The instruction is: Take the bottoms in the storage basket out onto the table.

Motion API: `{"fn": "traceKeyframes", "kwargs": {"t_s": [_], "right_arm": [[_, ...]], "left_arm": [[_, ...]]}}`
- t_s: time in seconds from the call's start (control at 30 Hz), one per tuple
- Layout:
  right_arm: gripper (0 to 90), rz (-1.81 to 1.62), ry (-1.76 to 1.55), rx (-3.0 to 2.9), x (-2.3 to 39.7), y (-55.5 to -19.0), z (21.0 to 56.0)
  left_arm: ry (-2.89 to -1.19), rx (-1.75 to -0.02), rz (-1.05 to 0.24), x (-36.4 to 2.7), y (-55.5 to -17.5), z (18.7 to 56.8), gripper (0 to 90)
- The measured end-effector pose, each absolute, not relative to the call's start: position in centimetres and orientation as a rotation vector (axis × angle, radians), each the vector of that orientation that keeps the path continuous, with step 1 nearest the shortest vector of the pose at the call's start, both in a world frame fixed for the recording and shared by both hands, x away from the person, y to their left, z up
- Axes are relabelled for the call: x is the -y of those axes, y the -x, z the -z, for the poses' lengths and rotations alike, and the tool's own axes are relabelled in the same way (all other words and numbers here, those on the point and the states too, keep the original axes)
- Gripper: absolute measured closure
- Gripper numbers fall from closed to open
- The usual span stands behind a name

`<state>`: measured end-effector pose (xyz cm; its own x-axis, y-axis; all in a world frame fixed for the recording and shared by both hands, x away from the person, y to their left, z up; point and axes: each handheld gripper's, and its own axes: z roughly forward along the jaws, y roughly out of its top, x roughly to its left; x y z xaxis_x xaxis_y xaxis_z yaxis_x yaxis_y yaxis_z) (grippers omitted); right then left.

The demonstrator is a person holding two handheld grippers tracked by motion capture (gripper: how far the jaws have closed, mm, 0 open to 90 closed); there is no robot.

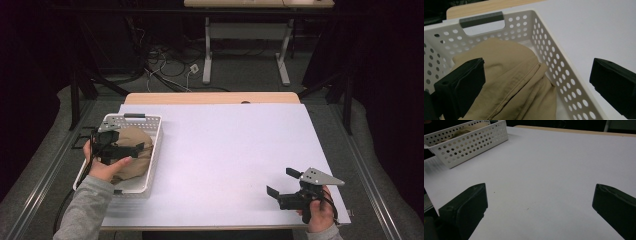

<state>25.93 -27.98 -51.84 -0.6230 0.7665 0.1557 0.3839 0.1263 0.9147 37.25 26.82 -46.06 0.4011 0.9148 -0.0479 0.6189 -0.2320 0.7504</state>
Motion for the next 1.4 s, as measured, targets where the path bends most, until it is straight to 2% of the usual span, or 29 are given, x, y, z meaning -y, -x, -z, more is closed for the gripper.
{"fn": "traceKeyframes", "kwargs": {"t_s": [0.3,0.47,0.77,1.4], "right_arm": [[0.0,-1.498,-1.120,-2.057,28.0,-26.0,51.8],[0.0,-1.507,-1.114,-2.062,28.0,-25.9,51.8],[0.0,-1.513,-1.107,-2.062,27.9,-26.0,51.9],[0.0,-1.517,-1.091,-2.087,27.7,-26.1,52.1]], "left_arm": [[-1.967,-1.392,-0.558,-27.1,-38.9,47.8,0.2],[-1.992,-1.426,-0.496,-27.3,-39.4,49.0,0.2],[-2.015,-1.473,-0.500,-27.1,-40.2,50.3,0.2],[-2.011,-1.602,-0.532,-26.8,-40.9,51.5,0.0]]}}
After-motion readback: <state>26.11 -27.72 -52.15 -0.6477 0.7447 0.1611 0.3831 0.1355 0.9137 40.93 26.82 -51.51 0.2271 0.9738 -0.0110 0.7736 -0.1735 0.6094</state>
